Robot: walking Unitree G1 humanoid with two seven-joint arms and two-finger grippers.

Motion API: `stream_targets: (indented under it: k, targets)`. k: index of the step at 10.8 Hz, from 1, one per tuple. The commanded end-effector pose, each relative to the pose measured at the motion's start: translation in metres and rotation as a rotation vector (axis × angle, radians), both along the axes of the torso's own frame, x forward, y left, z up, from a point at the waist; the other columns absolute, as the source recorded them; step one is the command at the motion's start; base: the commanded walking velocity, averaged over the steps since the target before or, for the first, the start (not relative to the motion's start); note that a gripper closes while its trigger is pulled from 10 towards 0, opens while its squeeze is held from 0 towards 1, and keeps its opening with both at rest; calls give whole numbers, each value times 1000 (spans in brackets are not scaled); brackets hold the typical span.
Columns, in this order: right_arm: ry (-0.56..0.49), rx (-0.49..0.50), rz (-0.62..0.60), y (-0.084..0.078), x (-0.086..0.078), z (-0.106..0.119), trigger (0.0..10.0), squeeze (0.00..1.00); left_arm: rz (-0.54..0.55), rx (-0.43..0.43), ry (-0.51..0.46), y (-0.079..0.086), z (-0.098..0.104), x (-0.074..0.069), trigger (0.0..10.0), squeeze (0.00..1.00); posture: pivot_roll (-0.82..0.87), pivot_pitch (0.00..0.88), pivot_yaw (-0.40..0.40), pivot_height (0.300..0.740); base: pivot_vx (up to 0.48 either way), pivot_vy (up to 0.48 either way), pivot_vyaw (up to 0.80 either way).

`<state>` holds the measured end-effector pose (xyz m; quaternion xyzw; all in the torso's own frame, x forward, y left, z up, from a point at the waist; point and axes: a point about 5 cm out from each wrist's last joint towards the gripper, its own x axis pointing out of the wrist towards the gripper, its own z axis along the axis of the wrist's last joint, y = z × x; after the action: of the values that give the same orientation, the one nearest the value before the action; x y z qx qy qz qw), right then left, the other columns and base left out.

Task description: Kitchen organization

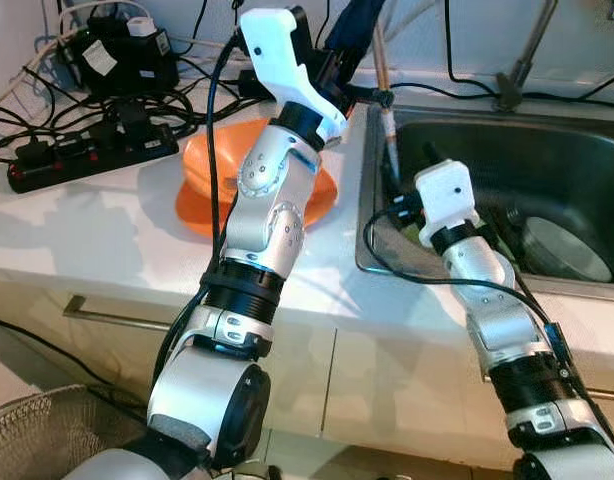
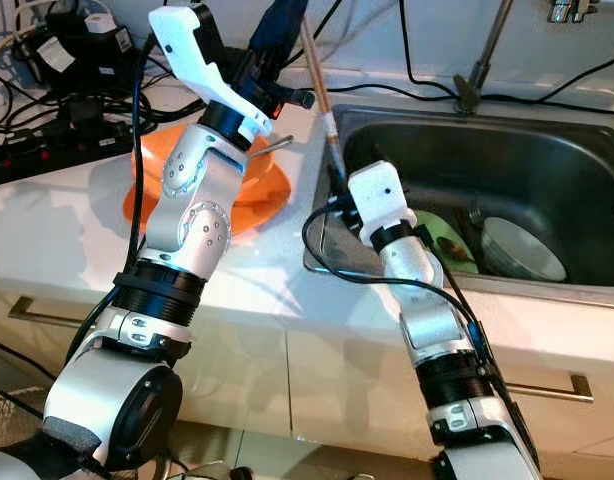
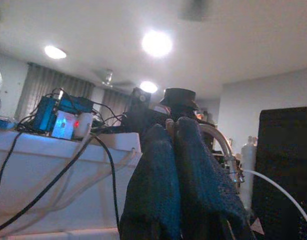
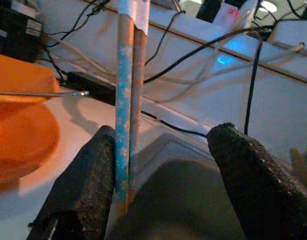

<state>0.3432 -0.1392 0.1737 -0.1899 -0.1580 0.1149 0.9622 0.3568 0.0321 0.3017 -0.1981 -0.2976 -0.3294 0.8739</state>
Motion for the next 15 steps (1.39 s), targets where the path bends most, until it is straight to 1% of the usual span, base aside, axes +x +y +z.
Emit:
stream_targets:
  k: [1,3,4,10,15]
  targets:
    - [-11,12,-20,-1,3,3,10000,0,-38,-19,3,-7,1,-4,10000,0,-7,21,34,740,0,0,0]
    - [-22,30,-32,0,4,4,10000,0,-54,-16,26,-8,-3,-5,10000,0,-7,21,35,740,0,0,0]
    - [-28,45,-34,0,4,5,0,0,-61,-12,30,-10,-4,-5,10000,0,-6,21,37,740,0,0,0]
    - [-57,68,-53,-4,4,11,0,0,-80,18,41,-14,-9,-8,10000,0,-4,25,38,740,0,0,0]
    - [-75,81,-79,-13,5,14,0,0,-73,21,45,-12,-9,-7,10000,0,-3,24,37,740,0,0,0]
